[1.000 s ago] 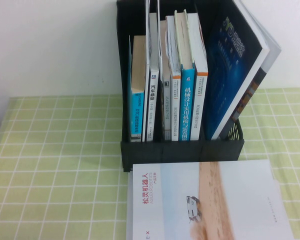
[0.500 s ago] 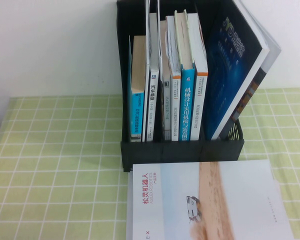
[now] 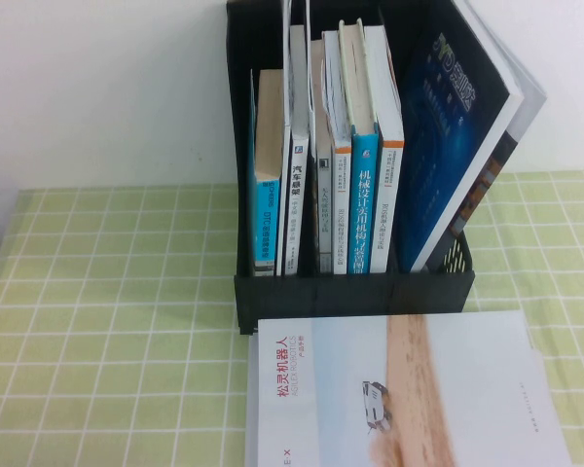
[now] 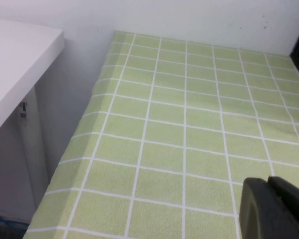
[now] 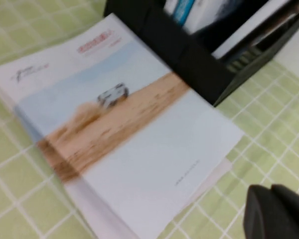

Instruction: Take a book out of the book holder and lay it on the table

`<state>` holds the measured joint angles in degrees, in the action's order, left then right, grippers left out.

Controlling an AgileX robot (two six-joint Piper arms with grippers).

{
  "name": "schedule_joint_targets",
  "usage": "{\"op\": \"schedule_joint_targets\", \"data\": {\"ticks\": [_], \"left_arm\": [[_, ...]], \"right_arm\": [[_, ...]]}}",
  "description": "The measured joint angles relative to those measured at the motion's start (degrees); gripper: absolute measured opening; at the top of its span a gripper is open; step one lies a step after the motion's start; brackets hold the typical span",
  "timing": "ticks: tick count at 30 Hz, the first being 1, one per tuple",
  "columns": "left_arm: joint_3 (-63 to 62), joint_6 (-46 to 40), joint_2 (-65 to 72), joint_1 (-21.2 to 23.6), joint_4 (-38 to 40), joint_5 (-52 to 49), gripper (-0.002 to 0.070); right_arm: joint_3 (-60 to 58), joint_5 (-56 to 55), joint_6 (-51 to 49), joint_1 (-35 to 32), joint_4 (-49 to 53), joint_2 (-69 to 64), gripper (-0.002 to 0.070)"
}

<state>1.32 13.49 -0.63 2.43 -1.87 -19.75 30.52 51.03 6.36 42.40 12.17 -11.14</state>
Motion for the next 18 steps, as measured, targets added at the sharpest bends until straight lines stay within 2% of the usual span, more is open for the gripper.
{"op": "schedule_joint_targets", "data": {"ticks": [5, 8, 11, 18], "left_arm": [[0.0, 0.0, 0.0, 0.0, 0.0, 0.0, -0.0003], [0.0, 0.0, 0.0, 0.0, 0.0, 0.0, -0.0003], [0.0, 0.0, 0.0, 0.0, 0.0, 0.0, -0.0003], [0.0, 0.2, 0.0, 0.0, 0.0, 0.0, -0.0003]], "right_arm": [[-5.4, -14.3, -0.6, -13.6, -7.7, 5.5, -0.0001], [-11.8, -23.1, -0.7, -19.5, -13.2, 7.3, -0.0001], [-18.3, -28.4, -0.7, -24.5, -17.5, 9.0, -0.0002], [-29.3, -35.4, -0.1, -35.6, -19.1, 11.7, -0.0001]]}}
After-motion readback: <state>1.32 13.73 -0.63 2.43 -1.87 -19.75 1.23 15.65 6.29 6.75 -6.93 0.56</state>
